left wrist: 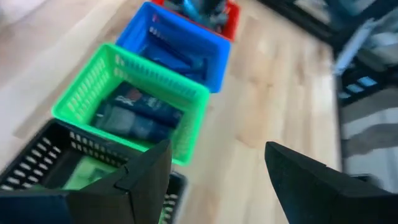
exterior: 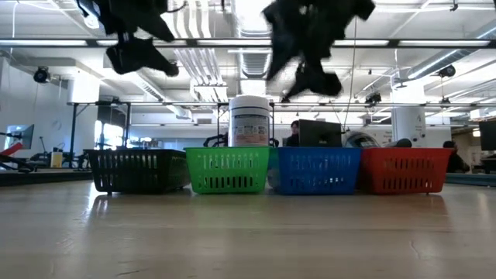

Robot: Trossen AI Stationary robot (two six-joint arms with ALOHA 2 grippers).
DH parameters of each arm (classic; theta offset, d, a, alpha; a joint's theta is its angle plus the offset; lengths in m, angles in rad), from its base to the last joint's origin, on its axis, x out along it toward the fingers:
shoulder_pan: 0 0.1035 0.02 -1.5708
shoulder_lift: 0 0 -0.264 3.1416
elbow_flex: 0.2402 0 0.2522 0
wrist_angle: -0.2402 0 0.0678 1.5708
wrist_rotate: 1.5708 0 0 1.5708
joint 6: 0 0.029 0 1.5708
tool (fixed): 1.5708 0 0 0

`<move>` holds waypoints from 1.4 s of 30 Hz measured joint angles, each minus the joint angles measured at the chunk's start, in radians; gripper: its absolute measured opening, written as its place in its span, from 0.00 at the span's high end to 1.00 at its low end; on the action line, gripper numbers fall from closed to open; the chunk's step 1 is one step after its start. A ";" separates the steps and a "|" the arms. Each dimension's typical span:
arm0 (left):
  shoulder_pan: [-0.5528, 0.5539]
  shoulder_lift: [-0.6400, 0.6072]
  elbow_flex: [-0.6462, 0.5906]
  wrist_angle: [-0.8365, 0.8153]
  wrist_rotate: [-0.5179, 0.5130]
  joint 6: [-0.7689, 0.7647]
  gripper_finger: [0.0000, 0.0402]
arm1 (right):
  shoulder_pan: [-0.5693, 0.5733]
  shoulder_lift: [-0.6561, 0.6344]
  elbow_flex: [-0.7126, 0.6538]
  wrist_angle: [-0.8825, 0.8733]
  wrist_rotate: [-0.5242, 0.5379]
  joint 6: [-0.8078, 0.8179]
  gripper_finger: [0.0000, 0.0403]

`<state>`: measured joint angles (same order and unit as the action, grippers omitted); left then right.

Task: Pick & Place Travel size toiletries
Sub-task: Return to Home Position

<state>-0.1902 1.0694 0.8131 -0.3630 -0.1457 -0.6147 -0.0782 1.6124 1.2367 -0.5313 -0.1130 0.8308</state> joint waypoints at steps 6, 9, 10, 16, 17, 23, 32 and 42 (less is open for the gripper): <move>-0.001 -0.129 0.000 -0.045 0.087 -0.165 0.35 | 0.110 -0.178 -0.004 0.088 0.035 -0.219 0.49; -0.003 -0.191 0.000 -0.047 0.092 -0.269 0.35 | 0.120 -0.274 -0.005 0.065 0.039 -0.248 0.51; -0.003 -0.210 0.000 -0.047 0.092 -0.287 0.35 | 0.120 -0.307 -0.006 0.067 0.038 -0.211 0.52; -0.021 -0.253 0.000 0.122 0.081 -0.142 0.35 | 0.173 -0.493 -0.015 0.077 -0.069 -0.171 0.55; -0.020 -0.253 0.000 0.155 0.079 -0.113 0.35 | 0.191 -0.517 -0.022 0.070 -0.078 -0.181 0.56; -0.003 -0.261 -0.069 0.257 0.077 -0.026 0.35 | 0.246 -0.659 -0.201 0.131 -0.068 -0.142 0.59; 0.103 -0.442 -0.423 0.690 0.209 0.017 0.35 | 0.210 -0.919 -0.665 0.641 -0.080 -0.130 0.63; 0.255 -0.763 -0.655 0.681 0.249 0.020 0.35 | 0.135 -1.247 -0.902 0.663 -0.098 -0.231 0.70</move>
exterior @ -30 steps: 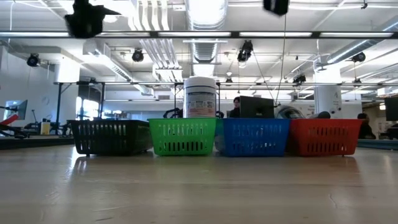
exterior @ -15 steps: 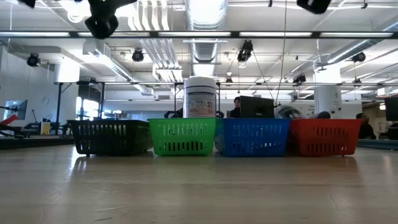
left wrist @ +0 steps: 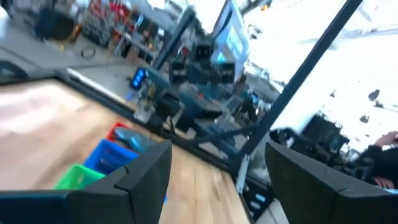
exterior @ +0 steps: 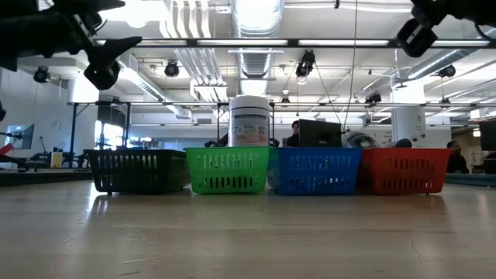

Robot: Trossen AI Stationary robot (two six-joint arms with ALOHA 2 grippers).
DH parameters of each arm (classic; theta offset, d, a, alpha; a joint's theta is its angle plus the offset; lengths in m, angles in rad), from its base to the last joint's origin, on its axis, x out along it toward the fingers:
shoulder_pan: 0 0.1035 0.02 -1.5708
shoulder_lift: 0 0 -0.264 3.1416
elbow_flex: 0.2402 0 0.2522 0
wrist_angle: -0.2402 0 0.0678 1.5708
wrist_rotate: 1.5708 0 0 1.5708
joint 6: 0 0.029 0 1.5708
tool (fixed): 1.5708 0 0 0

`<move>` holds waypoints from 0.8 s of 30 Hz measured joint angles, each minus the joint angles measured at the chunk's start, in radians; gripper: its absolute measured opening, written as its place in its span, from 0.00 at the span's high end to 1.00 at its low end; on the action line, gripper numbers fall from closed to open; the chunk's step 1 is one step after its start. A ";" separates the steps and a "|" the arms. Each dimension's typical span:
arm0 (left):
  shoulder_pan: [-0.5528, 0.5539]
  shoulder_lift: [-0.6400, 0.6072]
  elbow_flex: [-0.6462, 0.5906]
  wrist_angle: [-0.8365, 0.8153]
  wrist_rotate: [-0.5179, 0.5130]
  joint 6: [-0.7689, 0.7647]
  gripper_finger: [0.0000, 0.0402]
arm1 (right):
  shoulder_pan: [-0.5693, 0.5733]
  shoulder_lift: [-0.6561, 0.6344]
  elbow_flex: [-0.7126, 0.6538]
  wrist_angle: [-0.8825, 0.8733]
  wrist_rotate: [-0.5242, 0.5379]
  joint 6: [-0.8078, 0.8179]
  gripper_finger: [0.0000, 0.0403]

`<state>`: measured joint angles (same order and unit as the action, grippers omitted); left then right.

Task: Pick & Place Travel size toiletries
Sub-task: Return to Home Position

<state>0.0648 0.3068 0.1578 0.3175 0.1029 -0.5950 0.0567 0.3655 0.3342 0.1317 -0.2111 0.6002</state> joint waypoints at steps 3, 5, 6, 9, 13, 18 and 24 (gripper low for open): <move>0.046 -0.094 -0.045 -0.015 0.017 0.003 0.35 | -0.008 -0.095 -0.065 0.013 0.001 -0.031 0.71; 0.069 -0.157 -0.068 -0.042 0.018 0.008 0.35 | -0.009 -0.157 -0.108 0.008 0.001 -0.043 0.72; 0.078 -0.185 -0.074 -0.052 0.018 0.015 0.35 | -0.009 -0.188 -0.128 0.007 0.001 -0.048 0.73; 0.096 -0.267 -0.108 -0.127 0.014 0.020 0.35 | -0.009 -0.280 -0.180 0.015 0.004 -0.066 0.74; 0.108 -0.305 -0.127 -0.195 -0.004 0.020 0.35 | -0.009 -0.365 -0.240 0.024 0.008 -0.133 0.77; 0.110 -0.284 -0.141 -0.200 -0.045 0.014 0.35 | -0.011 -0.350 -0.317 0.143 0.053 -0.180 0.80; 0.111 -0.270 -0.149 -0.260 -0.214 0.044 0.35 | -0.013 -0.351 -0.326 0.029 0.125 -0.204 0.84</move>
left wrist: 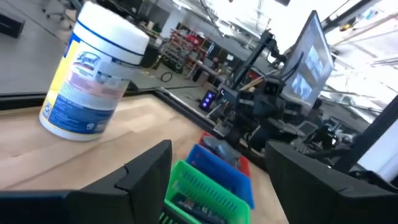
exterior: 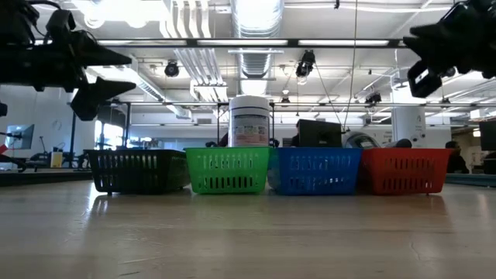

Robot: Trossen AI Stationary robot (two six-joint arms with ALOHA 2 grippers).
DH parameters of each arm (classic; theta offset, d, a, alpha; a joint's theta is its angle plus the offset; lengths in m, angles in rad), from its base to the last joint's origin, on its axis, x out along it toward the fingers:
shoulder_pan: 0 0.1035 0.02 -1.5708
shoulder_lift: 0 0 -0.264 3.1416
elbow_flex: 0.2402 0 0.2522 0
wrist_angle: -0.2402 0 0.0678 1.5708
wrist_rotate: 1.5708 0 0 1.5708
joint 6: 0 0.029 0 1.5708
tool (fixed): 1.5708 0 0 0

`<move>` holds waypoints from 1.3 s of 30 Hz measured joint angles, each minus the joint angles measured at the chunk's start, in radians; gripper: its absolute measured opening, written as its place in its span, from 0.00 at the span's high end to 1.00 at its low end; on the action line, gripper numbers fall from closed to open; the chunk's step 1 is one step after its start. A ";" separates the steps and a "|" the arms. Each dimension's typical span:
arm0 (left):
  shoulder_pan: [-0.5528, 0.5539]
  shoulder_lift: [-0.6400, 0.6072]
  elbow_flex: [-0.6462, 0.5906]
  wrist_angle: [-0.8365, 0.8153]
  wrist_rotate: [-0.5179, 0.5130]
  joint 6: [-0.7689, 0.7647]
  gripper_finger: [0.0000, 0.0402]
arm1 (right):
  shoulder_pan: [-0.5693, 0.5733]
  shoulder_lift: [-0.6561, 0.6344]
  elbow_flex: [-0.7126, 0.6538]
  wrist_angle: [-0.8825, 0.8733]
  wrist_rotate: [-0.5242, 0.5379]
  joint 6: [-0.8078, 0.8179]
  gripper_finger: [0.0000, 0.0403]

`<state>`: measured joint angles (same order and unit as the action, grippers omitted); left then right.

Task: Pick & Place Travel size toiletries
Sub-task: Return to Home Position

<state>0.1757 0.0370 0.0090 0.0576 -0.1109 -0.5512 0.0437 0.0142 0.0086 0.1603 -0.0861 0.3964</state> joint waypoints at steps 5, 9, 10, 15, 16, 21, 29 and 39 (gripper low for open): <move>0.000 0.004 0.000 -0.001 -0.017 0.000 0.35 | 0.000 0.009 0.000 -0.087 0.004 -0.004 0.86; 0.000 0.005 0.000 0.000 -0.019 -0.001 0.35 | 0.000 0.009 0.000 -0.139 0.004 -0.004 0.87; 0.000 0.005 0.000 0.000 -0.019 -0.001 0.35 | 0.000 0.013 0.000 -0.139 0.004 -0.004 0.86; -0.003 -0.015 -0.001 -0.015 -0.019 -0.002 0.35 | 0.000 0.020 0.000 -0.139 0.004 -0.004 0.83; -0.003 -0.023 -0.001 -0.016 -0.018 -0.002 0.35 | 0.000 0.018 0.000 -0.138 0.004 -0.004 0.82; -0.003 -0.035 -0.001 -0.015 -0.019 -0.002 0.35 | 0.001 -0.014 0.000 -0.129 0.005 -0.004 0.78; -0.002 -0.035 -0.002 -0.020 -0.015 -0.002 0.35 | 0.002 -0.014 0.001 -0.128 0.007 -0.004 0.72; -0.002 -0.031 -0.001 -0.023 -0.015 -0.002 0.35 | -0.027 -0.014 0.001 -0.128 0.006 -0.004 0.66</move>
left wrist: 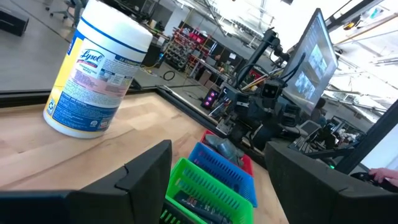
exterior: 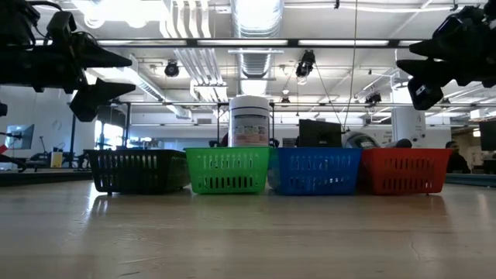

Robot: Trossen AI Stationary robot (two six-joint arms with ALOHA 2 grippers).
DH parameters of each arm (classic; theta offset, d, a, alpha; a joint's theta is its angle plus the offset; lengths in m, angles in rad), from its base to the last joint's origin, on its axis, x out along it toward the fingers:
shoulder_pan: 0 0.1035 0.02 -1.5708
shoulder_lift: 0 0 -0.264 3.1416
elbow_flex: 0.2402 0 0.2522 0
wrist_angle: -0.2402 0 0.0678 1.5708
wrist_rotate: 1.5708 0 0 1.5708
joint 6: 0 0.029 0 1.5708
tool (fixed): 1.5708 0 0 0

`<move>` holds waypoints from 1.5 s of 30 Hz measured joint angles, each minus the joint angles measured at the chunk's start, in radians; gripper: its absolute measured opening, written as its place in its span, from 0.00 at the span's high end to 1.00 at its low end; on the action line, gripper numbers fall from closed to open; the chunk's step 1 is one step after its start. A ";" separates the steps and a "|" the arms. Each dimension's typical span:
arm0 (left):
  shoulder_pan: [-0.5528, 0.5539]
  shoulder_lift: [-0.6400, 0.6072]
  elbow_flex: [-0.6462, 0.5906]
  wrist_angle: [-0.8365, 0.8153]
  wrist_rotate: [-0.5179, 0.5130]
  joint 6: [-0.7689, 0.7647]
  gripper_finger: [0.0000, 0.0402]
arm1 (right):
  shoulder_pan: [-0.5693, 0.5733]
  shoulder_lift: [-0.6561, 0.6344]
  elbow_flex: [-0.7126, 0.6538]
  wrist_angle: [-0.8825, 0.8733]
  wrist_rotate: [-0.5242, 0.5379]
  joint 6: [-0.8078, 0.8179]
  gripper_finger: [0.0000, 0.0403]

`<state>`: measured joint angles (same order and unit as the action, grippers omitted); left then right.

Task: Pick & Place Travel size toiletries
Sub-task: Return to Home Position

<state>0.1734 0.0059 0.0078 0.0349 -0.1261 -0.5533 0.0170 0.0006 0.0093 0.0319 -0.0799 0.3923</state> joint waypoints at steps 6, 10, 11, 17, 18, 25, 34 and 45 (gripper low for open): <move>0.000 0.000 0.000 -0.001 0.000 0.000 0.35 | -0.061 0.000 0.000 -0.002 0.002 0.000 0.63; 0.000 0.000 0.000 -0.001 0.000 0.000 0.35 | -0.070 0.000 0.000 -0.002 0.002 0.000 0.61; 0.000 0.000 0.000 -0.001 0.000 0.000 0.35 | -0.076 0.000 0.000 -0.003 0.003 0.000 0.60; 0.000 0.000 0.000 -0.002 -0.001 0.000 0.35 | -0.098 0.000 0.000 -0.005 0.005 -0.209 0.57; 0.000 0.000 0.000 -0.002 -0.001 0.000 0.35 | -0.098 0.000 0.000 -0.004 0.005 -0.237 0.56; 0.000 0.000 0.000 -0.003 -0.001 0.000 0.35 | -0.097 0.000 0.000 -0.008 0.004 -0.268 0.53; 0.000 0.001 0.000 -0.001 -0.003 0.000 0.35 | -0.097 0.020 0.000 -0.010 0.004 -0.204 0.50; 0.000 0.000 0.000 0.000 -0.003 0.000 0.35 | -0.097 0.021 0.000 -0.010 0.004 -0.201 0.55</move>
<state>0.1734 0.0063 0.0078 0.0347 -0.1291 -0.5533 -0.0795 0.0212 0.0093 0.0216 -0.0761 0.1917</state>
